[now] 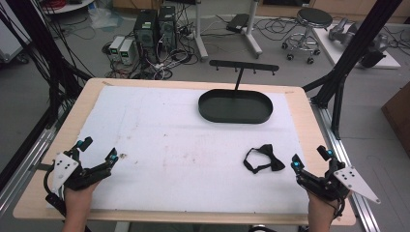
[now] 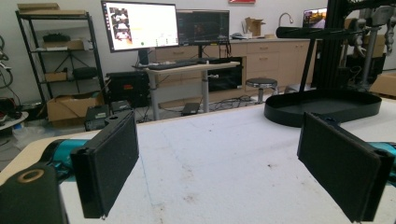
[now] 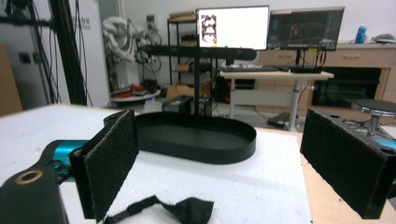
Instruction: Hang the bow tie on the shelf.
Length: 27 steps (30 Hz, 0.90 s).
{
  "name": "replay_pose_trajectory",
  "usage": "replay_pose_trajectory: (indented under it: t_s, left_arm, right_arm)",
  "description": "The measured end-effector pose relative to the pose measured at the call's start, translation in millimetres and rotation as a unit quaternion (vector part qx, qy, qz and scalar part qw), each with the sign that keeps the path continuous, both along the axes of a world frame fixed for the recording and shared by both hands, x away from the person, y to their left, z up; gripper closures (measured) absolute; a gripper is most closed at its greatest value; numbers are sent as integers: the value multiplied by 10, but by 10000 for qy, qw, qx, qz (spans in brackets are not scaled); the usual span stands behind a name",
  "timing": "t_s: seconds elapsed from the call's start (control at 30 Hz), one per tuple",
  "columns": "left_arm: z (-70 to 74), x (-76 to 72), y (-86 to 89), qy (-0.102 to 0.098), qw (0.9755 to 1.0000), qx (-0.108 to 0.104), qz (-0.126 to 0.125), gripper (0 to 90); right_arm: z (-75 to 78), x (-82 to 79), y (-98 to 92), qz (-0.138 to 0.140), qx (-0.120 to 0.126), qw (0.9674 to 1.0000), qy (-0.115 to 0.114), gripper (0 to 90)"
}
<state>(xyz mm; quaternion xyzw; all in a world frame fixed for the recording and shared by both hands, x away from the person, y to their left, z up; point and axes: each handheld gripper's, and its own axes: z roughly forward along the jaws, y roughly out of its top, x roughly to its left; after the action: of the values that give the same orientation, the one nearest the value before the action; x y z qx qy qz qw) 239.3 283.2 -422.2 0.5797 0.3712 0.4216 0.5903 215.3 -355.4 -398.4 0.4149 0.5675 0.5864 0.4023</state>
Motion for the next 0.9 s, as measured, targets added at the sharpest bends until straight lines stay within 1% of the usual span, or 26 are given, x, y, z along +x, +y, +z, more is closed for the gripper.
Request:
replay_pose_trajectory:
  t_s: [0.1,0.13,0.17,0.2,0.23,0.27,0.33,0.4,0.43,0.47,0.53,0.6,0.67,0.7,0.73,0.77,0.8,0.87,0.9]
  left_arm:
    - [0,4,1,22,10000,-2,-8,131]
    - [2,3,3,29,10000,-7,-7,131]
    - [2,3,3,29,10000,-7,-7,131]
    - [7,3,7,28,10000,-2,-1,131]
    - [7,3,7,28,10000,-2,-1,131]
    - [10,3,9,29,10000,-6,4,131]
    - [13,4,13,29,10000,-23,4,131]
    - [8,6,12,41,10000,-38,14,131]
    - [8,6,12,41,10000,-38,14,131]
    - [8,5,12,52,10000,-26,12,131]
    - [9,1,12,57,10000,-30,-4,131]
    - [4,3,14,74,10000,-28,-7,131]
    - [-4,9,11,87,10000,-37,-8,131]
    - [-4,9,11,87,10000,-37,-8,131]
    - [-7,11,9,100,9999,-40,-17,131]
    - [-9,12,10,116,9999,-23,-21,131]
    - [-11,13,5,116,9999,-24,-21,131]
    - [-11,12,2,115,9999,-34,-31,131]
    - [-11,12,2,115,9999,-34,-31,131]
  right_arm:
    - [1,23,31,60,-136,9998,129,104]
    - [0,31,44,93,-173,9996,211,104]
    - [0,31,44,93,-173,9996,211,104]
    - [-5,54,69,195,-278,9989,336,104]
    - [-5,54,69,195,-278,9989,336,104]
    - [-12,89,98,275,-402,9976,496,104]
    - [-24,135,133,358,-550,9951,733,104]
    - [-41,179,167,373,-707,9918,997,104]
    - [-41,179,167,373,-707,9918,997,104]
    - [-56,226,192,423,-738,9892,1198,104]
    - [-65,280,212,472,-737,9857,1437,104]
    - [-78,335,236,506,-782,9827,1600,104]
    - [-100,391,263,495,-873,9787,1790,104]
    - [-100,391,263,495,-873,9787,1790,104]
    - [-129,453,283,500,-840,9751,1988,104]
    - [-129,453,283,500,-840,9751,1988,104]
    - [-155,528,296,503,-822,9704,2215,105]
    - [-177,601,318,455,-817,9650,2450,105]
    - [-184,635,327,385,-874,9616,2571,105]
